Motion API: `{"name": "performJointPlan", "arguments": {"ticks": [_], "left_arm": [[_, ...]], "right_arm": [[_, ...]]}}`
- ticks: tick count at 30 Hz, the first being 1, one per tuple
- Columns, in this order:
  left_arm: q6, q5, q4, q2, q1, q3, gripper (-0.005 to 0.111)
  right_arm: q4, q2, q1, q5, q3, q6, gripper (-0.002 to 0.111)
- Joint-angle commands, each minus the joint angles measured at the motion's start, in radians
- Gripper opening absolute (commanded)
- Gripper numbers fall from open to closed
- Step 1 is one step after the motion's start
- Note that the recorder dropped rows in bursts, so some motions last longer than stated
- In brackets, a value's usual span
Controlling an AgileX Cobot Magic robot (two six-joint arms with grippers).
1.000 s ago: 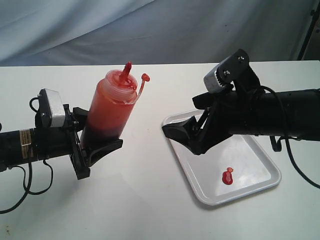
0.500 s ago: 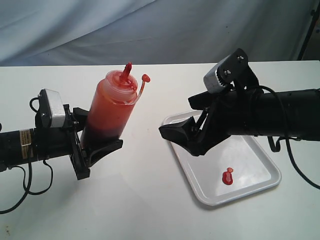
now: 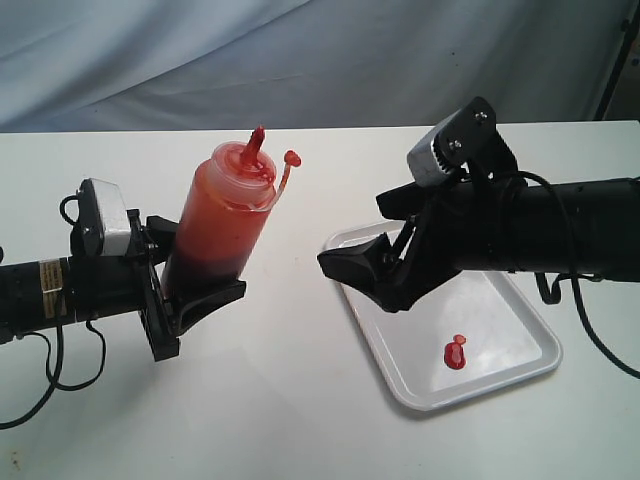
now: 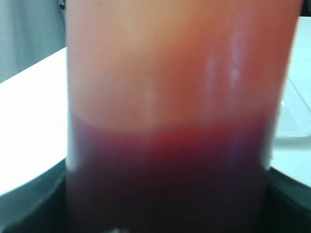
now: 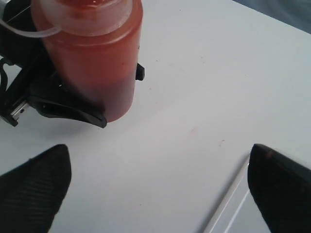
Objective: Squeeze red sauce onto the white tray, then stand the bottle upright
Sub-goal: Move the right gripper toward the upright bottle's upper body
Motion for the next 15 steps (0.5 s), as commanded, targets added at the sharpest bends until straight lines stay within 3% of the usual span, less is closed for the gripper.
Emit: {"name": "performJointPlan", "arguments": {"ticks": [1, 12, 15], "left_arm": [[-0.014, -0.065, 0.004, -0.022, 0.003, -0.001, 0.0], [-0.014, -0.065, 0.01, -0.022, 0.003, -0.001, 0.0], [-0.014, -0.065, 0.01, -0.022, 0.003, -0.001, 0.0]], "right_arm": [[0.004, 0.0, -0.008, 0.012, -0.006, -0.005, 0.089], [0.004, 0.0, -0.006, 0.115, -0.006, -0.035, 0.089], [0.004, 0.029, 0.047, 0.116, -0.006, -0.077, 0.089]]}}
